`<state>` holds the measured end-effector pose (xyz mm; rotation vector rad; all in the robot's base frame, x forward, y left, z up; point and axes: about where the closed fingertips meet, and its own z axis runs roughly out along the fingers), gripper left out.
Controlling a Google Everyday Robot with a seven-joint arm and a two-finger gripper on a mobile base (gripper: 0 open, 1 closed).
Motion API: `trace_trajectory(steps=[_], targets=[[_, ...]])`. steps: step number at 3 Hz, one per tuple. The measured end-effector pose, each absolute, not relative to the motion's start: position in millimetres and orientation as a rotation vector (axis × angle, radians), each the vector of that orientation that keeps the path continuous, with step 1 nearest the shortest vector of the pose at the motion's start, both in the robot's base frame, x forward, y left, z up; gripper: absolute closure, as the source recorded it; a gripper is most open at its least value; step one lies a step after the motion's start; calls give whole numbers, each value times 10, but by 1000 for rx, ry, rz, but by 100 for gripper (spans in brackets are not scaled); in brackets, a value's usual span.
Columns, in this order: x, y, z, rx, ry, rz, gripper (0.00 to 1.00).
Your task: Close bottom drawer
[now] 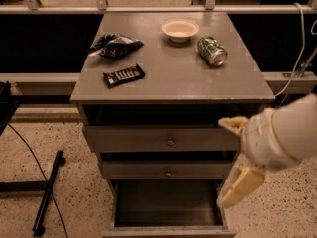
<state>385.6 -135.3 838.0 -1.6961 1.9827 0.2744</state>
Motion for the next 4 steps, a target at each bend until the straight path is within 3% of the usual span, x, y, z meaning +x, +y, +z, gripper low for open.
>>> trace_trajectory(steps=[1,2,4], targets=[[3671,-1263,8073,-1627,1941,328,0],[3862,-1330,7953,-1637,1973,320,0],[4286,-1254,6863,-1540,1825,425,0]])
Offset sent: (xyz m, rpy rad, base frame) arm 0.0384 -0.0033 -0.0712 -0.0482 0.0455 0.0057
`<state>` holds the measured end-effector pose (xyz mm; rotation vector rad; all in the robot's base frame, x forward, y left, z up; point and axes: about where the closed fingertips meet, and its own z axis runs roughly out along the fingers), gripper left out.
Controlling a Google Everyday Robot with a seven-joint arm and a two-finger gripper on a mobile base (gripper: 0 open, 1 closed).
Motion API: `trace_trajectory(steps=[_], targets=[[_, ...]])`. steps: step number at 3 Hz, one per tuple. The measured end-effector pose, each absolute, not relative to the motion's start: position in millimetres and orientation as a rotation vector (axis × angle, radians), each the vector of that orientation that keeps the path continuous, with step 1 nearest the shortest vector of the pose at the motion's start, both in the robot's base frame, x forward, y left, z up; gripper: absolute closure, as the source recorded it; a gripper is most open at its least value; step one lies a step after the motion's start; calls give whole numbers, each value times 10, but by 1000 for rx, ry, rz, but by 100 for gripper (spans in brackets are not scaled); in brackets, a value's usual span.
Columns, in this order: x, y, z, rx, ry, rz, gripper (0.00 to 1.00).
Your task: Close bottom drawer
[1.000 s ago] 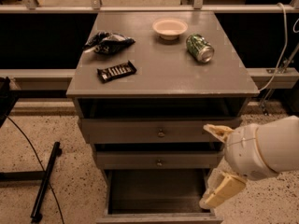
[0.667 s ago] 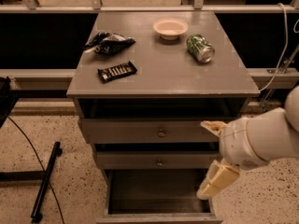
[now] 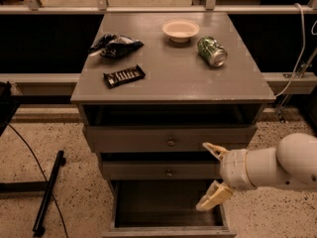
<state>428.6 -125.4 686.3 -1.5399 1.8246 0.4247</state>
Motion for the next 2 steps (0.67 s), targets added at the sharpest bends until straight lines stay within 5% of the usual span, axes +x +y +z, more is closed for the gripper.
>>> trace_trajectory(steps=[2], targets=[[4548,-1385,6404,-1512,1597,429,0]])
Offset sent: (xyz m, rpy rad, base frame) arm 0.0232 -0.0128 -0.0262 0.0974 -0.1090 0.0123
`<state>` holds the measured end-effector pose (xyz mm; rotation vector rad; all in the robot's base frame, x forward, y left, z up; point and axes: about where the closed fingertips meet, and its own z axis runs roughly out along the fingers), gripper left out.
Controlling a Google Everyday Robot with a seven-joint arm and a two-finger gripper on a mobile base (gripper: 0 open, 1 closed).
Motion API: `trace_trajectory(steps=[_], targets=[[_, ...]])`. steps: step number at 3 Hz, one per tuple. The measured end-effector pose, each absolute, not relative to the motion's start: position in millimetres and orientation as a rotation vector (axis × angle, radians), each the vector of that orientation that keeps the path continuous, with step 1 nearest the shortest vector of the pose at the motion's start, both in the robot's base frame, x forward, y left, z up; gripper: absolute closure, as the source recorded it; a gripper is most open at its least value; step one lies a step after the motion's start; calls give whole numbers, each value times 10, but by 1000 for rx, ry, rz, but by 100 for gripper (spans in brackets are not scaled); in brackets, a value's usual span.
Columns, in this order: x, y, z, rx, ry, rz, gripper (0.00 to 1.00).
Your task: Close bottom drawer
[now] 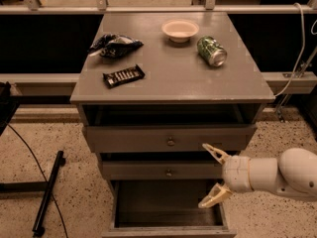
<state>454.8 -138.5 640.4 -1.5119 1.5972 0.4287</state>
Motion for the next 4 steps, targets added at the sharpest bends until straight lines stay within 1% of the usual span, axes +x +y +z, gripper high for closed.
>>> trace_trajectory(steps=[1,2,4], targets=[[4604,-1275,6136,-1542,1584,509,0],[4456,-1061,5355,-1553,1531,626,0],[3991,-985,4021,-1636,1475,757,0]])
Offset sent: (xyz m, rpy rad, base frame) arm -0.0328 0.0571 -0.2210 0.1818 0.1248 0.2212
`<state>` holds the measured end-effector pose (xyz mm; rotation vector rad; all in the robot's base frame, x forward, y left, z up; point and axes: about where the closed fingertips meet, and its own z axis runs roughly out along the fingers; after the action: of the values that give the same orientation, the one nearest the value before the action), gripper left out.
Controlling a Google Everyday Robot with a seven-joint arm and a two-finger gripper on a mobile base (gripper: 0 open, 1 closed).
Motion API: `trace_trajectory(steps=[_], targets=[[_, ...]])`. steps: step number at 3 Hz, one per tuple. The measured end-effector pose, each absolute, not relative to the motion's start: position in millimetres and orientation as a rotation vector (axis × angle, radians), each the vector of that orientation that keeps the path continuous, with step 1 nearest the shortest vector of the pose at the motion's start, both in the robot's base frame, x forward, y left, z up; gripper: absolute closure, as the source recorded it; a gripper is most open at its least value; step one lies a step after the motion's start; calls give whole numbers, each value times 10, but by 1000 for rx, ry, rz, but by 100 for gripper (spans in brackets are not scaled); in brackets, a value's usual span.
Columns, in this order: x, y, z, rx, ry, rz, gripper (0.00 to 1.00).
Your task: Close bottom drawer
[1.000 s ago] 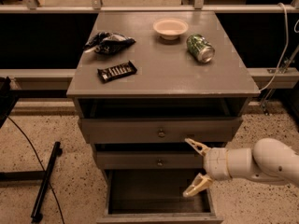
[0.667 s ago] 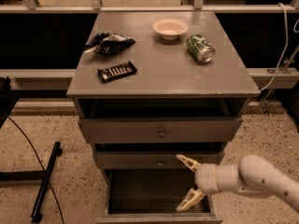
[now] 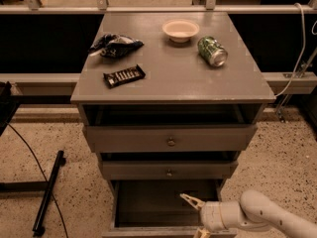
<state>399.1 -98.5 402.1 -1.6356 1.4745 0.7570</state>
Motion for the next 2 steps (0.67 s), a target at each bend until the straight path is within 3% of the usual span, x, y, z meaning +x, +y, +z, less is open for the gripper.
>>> trace_trajectory(steps=[2], targets=[[3977,-971,3807,-1638,1523,767,0]])
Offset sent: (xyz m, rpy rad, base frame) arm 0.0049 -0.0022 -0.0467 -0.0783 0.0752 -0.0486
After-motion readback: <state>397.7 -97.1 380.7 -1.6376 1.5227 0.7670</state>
